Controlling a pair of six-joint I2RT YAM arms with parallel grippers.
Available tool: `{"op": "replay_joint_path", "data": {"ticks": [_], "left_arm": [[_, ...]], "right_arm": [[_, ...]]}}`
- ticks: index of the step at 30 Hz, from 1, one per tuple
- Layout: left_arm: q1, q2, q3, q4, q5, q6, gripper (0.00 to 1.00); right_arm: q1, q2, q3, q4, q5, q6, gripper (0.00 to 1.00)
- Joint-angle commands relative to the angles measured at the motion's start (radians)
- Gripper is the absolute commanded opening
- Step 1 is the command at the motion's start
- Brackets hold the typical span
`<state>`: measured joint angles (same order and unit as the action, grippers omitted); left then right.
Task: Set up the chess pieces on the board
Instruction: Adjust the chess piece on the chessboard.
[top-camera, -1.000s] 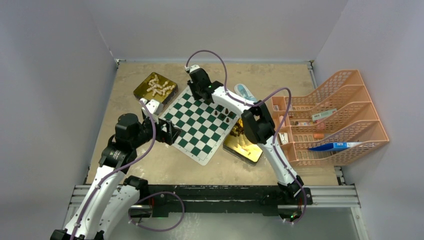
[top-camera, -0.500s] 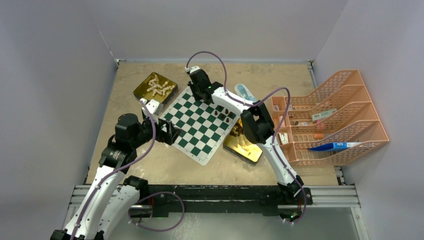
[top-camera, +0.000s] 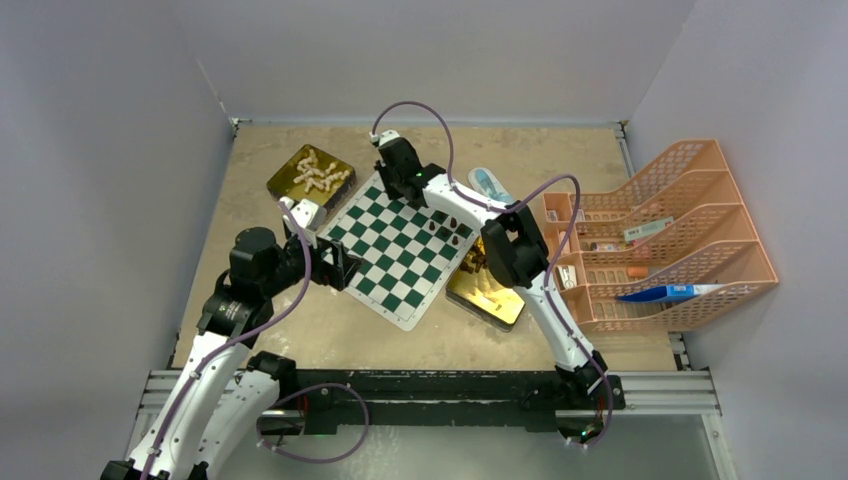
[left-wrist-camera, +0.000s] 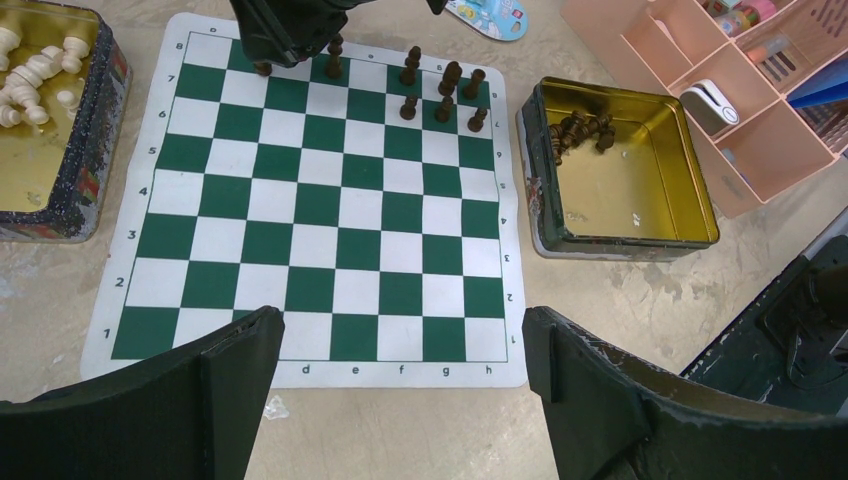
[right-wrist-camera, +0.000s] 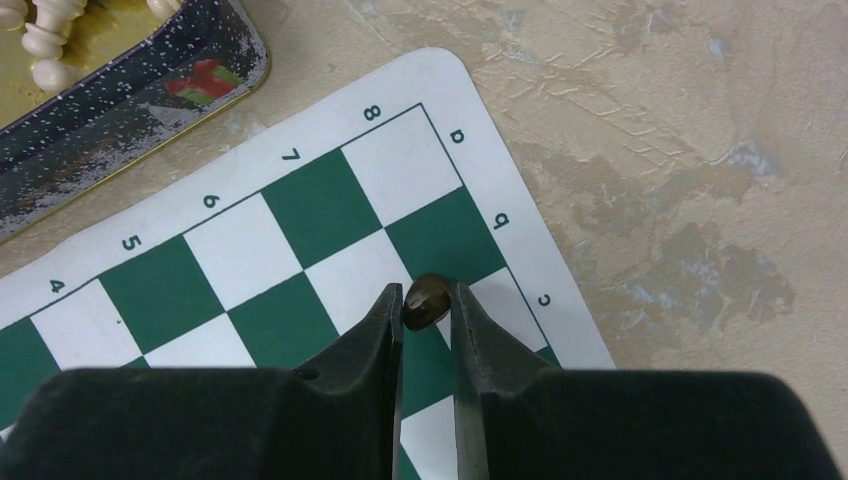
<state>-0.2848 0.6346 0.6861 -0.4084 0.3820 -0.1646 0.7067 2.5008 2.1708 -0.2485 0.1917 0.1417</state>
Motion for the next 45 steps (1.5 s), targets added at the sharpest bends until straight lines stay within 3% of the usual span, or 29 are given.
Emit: {"op": "replay_joint_path", "data": {"ticks": [1,21,29,38,45], "left_arm": [[-0.004,-0.012,0.019,0.025,0.006,0.001,0.9],[-0.003,-0.008,0.018,0.027,0.006,0.0,0.9],[-0.004,-0.005,0.018,0.026,0.008,0.0,0.9],[-0.004,-0.002,0.016,0.031,0.012,-0.004,0.9],[-0.004,0.009,0.028,0.039,-0.032,-0.051,0.9]], "right_arm": [[0.006,0.003,0.044,0.043,0.006,0.009,0.16],[0.001,0.055,0.045,0.084,0.071,0.012,0.2],[0.001,0.036,0.049,0.084,0.058,0.016,0.32],[0.001,-0.052,0.024,0.063,0.032,0.032,0.42],[0.001,-0.234,-0.123,0.051,0.017,0.1,0.43]]}}
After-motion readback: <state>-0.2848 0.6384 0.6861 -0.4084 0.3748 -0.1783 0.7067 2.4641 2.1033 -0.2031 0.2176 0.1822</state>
